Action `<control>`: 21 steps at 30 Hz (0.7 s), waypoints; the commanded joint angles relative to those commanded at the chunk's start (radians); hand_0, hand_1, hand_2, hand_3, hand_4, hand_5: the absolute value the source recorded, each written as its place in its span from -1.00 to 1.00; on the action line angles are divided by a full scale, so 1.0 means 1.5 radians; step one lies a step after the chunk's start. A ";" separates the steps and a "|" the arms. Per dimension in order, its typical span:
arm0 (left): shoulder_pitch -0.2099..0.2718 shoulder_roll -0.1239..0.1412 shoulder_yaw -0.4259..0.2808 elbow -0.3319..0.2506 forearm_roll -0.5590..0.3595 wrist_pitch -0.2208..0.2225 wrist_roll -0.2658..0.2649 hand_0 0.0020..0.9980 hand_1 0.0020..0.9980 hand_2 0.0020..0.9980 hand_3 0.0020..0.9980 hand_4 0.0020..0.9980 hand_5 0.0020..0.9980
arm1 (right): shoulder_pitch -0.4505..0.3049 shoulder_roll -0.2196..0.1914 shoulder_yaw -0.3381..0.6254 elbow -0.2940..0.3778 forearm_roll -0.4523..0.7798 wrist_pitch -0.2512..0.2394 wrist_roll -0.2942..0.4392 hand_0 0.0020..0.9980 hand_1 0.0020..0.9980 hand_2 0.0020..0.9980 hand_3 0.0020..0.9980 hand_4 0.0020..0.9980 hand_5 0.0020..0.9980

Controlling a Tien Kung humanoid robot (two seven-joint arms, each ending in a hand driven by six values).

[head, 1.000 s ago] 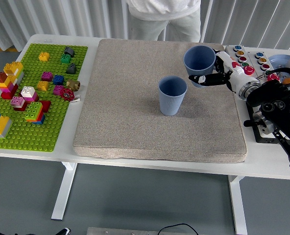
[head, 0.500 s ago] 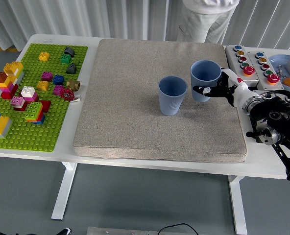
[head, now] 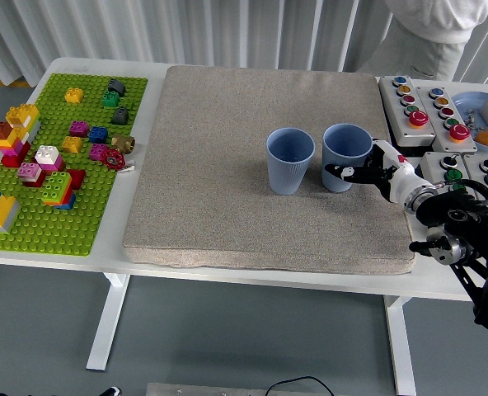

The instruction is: Pick cup pour cup place

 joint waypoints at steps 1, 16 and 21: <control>0.000 0.000 0.000 0.000 0.000 0.000 0.000 0.53 0.65 0.73 0.54 0.03 1.00 | 0.000 0.000 0.000 0.000 -0.001 -0.001 0.000 0.78 0.61 0.57 0.53 0.45 -0.85; -0.002 0.000 0.000 0.000 0.000 -0.001 0.000 0.53 0.65 0.73 0.54 0.03 1.00 | 0.004 -0.008 0.011 0.007 -0.038 0.051 0.010 0.89 0.78 0.94 0.87 0.67 -0.61; -0.003 0.000 0.001 0.000 -0.001 -0.001 -0.001 0.53 0.65 0.73 0.54 0.03 1.00 | 0.006 -0.011 0.013 0.014 -0.051 0.058 0.003 0.89 0.78 0.94 0.87 0.67 -0.61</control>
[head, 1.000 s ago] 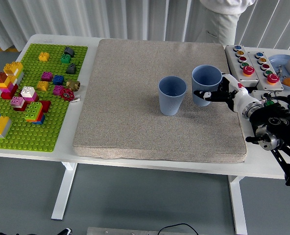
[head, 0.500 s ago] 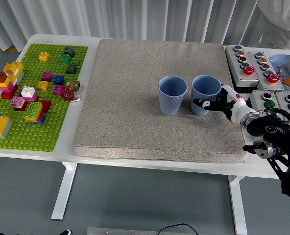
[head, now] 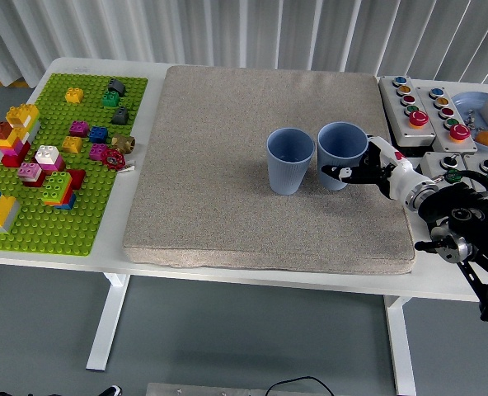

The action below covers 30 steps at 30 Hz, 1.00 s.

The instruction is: Pick cup pour cup place

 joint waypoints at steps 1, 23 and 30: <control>0.000 0.000 0.000 0.000 0.000 0.000 0.000 0.53 0.65 0.73 0.54 0.03 1.00 | 0.000 0.000 0.000 0.000 -0.002 0.000 -0.001 0.91 0.80 1.00 0.95 0.77 -0.42; -0.001 0.000 0.001 0.000 0.000 0.000 -0.001 0.53 0.65 0.73 0.53 0.03 1.00 | 0.003 -0.002 0.002 -0.004 0.009 0.003 -0.001 0.91 0.81 0.99 0.95 0.74 -0.47; 0.002 0.000 0.001 0.000 -0.002 0.000 -0.001 0.53 0.65 0.73 0.53 0.03 1.00 | 0.001 -0.003 0.010 0.004 -0.003 0.003 -0.003 0.92 0.81 0.99 0.94 0.73 -0.48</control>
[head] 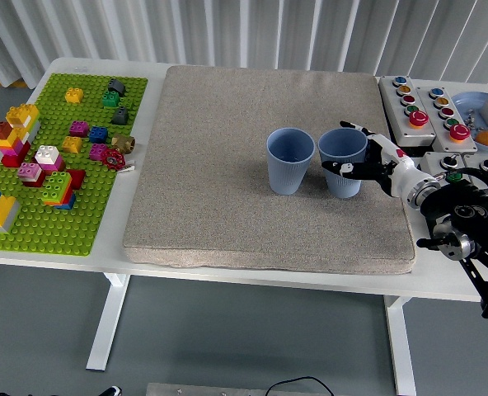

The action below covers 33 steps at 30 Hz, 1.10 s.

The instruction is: Pick cup pour cup place

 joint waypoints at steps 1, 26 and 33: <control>0.000 0.000 -0.001 0.000 0.001 0.000 0.001 0.53 0.65 0.73 0.53 0.03 1.00 | 0.000 -0.001 0.002 0.001 -0.001 0.000 0.000 0.92 0.81 0.97 0.94 0.72 -0.49; 0.000 0.001 0.004 0.000 -0.005 0.000 -0.002 0.54 0.65 0.73 0.53 0.03 1.00 | -0.022 -0.038 0.041 0.055 -0.037 -0.001 -0.012 0.92 0.80 0.95 0.92 0.72 -0.50; 0.000 0.001 0.005 0.000 -0.007 0.000 -0.003 0.53 0.65 0.73 0.53 0.04 1.00 | -0.023 -0.039 0.044 0.072 -0.045 -0.002 -0.018 0.92 0.80 0.95 0.91 0.71 -0.50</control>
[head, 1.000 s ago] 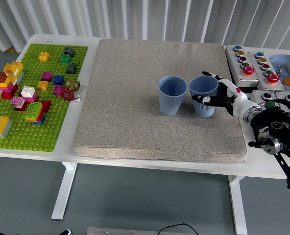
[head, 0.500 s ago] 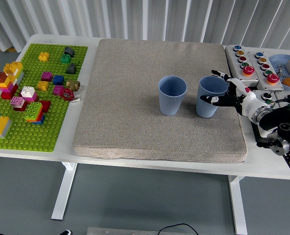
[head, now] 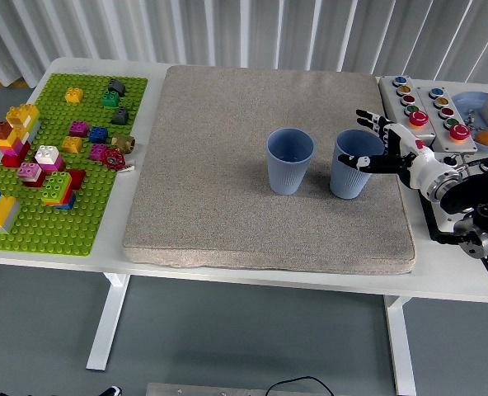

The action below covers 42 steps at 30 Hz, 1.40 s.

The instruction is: Pick cup pour cup place

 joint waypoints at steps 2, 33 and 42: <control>0.000 0.000 0.000 0.000 0.000 0.000 0.000 0.53 0.65 0.73 0.53 0.04 1.00 | 0.000 -0.001 0.001 0.004 0.001 0.001 0.000 0.92 0.80 0.95 0.91 0.71 -0.50; 0.007 0.008 0.003 0.000 -0.006 0.001 0.000 0.54 0.65 0.73 0.53 0.04 1.00 | 0.077 -0.059 0.000 0.064 0.030 0.007 -0.009 0.92 0.79 0.93 0.89 0.68 -0.51; 0.004 0.014 0.005 0.003 -0.012 0.002 -0.003 0.54 0.65 0.73 0.53 0.04 1.00 | 0.148 -0.124 0.008 0.099 0.062 0.005 -0.012 0.90 0.77 0.91 0.88 0.68 -0.50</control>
